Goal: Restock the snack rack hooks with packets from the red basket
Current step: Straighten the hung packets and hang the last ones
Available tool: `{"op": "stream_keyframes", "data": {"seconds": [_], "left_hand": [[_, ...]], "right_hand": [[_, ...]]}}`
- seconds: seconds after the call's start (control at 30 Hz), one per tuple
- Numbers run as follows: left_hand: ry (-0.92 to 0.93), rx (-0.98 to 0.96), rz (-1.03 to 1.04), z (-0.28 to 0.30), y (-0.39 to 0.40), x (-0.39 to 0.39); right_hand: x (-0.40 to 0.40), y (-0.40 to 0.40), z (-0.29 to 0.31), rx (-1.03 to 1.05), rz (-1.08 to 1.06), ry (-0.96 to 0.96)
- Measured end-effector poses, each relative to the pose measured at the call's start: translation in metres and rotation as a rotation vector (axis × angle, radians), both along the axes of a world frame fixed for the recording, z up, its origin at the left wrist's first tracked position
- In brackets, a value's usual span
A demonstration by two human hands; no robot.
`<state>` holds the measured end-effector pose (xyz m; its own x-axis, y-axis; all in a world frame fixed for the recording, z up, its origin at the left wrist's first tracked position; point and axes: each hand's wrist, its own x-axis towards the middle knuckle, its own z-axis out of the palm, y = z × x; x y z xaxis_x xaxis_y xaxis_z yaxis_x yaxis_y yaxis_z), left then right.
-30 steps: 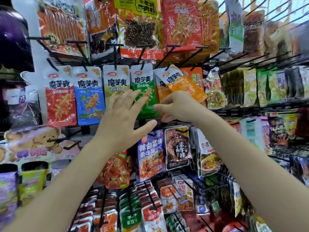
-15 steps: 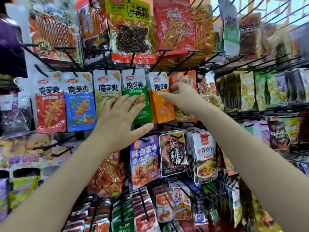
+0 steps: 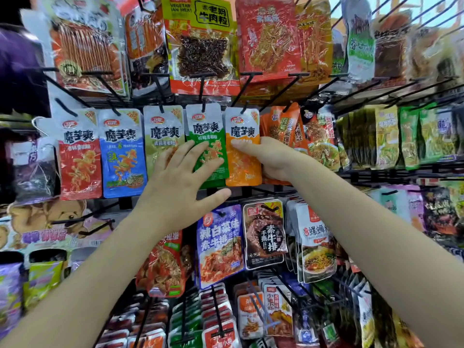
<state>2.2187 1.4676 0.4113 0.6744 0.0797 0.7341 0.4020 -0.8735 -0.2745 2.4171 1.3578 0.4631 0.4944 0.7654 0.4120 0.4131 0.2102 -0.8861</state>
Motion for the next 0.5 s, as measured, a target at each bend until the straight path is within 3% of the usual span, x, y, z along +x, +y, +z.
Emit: {"op": "stream_keyframes", "data": {"seconds": [0.5], "left_hand": [[-0.011,-0.007,0.001,-0.0008,-0.0005,0.0013]], "right_hand": [[-0.003,-0.0031,-0.005,0.039,0.132,0.121]]}}
